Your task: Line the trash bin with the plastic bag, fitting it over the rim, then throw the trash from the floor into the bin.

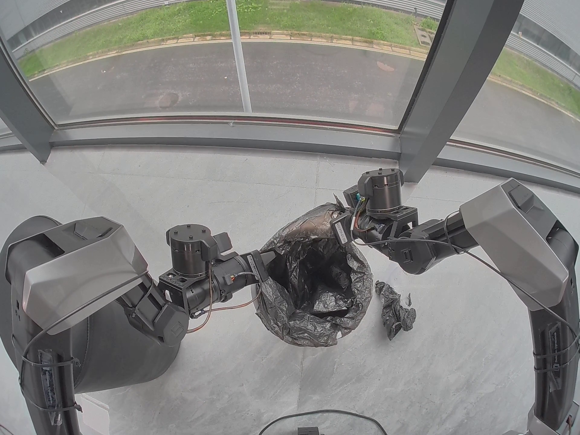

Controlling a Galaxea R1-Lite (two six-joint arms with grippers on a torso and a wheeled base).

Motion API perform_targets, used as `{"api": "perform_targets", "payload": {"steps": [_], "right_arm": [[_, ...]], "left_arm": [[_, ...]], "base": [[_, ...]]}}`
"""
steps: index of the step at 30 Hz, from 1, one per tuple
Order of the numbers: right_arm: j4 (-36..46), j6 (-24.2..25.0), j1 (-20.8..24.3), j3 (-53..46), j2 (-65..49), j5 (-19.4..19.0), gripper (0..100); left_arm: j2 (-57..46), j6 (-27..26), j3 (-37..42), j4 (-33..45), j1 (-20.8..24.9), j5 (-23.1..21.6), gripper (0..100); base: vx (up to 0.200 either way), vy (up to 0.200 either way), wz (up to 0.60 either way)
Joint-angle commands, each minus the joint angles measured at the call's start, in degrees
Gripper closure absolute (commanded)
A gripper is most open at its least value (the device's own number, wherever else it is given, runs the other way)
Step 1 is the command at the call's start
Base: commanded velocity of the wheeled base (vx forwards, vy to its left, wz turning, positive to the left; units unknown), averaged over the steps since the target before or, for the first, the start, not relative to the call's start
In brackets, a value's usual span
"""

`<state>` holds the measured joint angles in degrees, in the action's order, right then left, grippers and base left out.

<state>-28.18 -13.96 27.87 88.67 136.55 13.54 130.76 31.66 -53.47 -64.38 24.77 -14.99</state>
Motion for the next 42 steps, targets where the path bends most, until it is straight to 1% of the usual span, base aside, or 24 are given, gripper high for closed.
{"api": "perform_targets", "payload": {"steps": [1,8,15,16,21,24,29,32,36,40,42], "right_arm": [[0.0,0.0,0.2,0.1,-0.1,0.0,100],[-0.3,0.0,-0.2,0.5,0.8,0.0,100],[-3.5,0.0,-0.2,0.9,2.5,0.0,100],[-3.8,-0.1,-0.2,0.9,2.5,0.0,0],[-4.2,0.1,-0.2,0.9,2.3,0.0,0],[-4.3,1.8,0.0,0.8,1.8,0.0,0],[-5.4,2.4,0.3,0.4,0.0,0.0,0],[-6.8,2.4,1.9,-1.0,-1.5,0.0,0],[-7.1,2.4,4.3,-1.9,-3.0,0.1,0],[-7.1,2.4,7.6,-4.1,-4.8,0.1,0],[-7.1,2.3,8.4,-4.2,-4.8,0.3,0]], "left_arm": [[-0.6,0.1,0.0,0.0,-0.2,0.0,100],[0.3,0.0,-0.6,0.0,-1.6,0.0,100],[0.8,0.0,-1.0,0.0,-2.2,0.0,100],[0.9,0.0,-1.0,0.0,-2.2,0.0,100],[0.9,0.0,-1.0,0.0,-2.1,0.0,100],[0.9,0.0,-0.9,0.0,-2.1,0.0,100],[0.8,0.0,-0.8,0.0,-2.1,0.0,100],[0.8,0.1,-0.8,0.0,-2.1,0.0,100],[0.8,0.1,-0.7,0.0,-2.0,0.0,100],[0.7,0.1,-0.6,0.0,-2.0,0.0,100],[0.6,0.1,-0.4,0.0,-2.0,0.0,100]], "base": [[0.000,0.000,0.00],[0.000,0.000,0.00],[0.000,0.000,0.00],[0.000,0.000,0.00],[0.000,0.000,0.00],[0.000,0.000,0.00],[0.000,0.000,0.00],[0.000,0.000,0.00],[0.000,0.000,0.00],[0.000,0.000,0.00],[0.000,0.000,0.00]]}}
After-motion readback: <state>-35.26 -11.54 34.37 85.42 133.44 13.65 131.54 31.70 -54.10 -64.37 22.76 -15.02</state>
